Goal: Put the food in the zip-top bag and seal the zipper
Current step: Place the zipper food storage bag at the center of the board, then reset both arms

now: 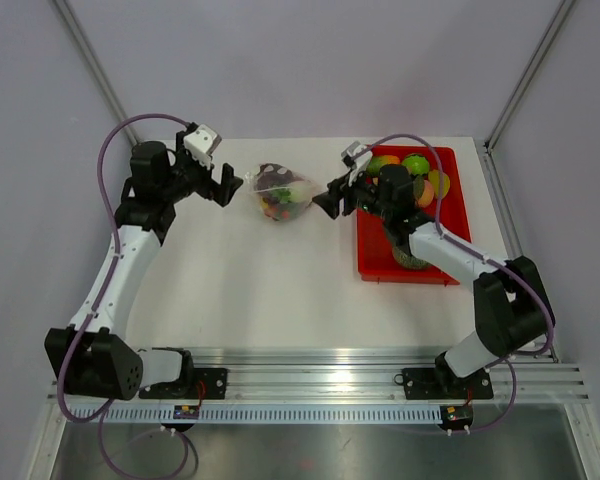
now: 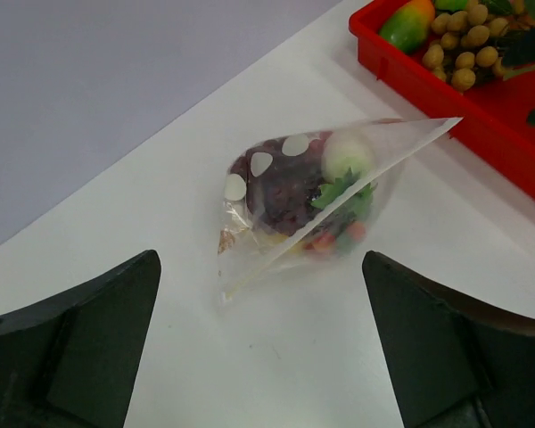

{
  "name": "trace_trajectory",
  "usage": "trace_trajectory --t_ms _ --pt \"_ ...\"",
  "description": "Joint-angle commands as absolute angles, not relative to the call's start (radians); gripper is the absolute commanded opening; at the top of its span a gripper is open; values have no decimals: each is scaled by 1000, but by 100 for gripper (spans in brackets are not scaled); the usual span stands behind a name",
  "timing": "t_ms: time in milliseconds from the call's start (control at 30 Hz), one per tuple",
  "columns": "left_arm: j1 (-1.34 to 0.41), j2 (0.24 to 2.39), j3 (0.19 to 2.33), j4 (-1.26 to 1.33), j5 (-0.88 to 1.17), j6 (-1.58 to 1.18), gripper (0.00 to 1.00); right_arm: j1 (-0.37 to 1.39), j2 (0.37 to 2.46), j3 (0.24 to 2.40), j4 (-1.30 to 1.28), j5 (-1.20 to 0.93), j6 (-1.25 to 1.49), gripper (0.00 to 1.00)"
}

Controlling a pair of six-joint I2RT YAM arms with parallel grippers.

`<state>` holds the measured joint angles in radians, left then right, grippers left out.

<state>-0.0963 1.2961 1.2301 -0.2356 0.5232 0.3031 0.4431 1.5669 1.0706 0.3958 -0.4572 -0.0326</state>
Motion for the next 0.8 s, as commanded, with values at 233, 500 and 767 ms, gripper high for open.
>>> trace_trajectory --t_ms 233,500,767 --pt "-116 1132 1235 -233 354 -59 99 471 1295 1087 7 -56 67 97" --pt "-198 977 1040 -357 97 -170 99 469 1229 1215 -474 366 268 99" --pt "-201 749 818 -351 54 -255 99 469 1074 1076 -637 505 353 99"
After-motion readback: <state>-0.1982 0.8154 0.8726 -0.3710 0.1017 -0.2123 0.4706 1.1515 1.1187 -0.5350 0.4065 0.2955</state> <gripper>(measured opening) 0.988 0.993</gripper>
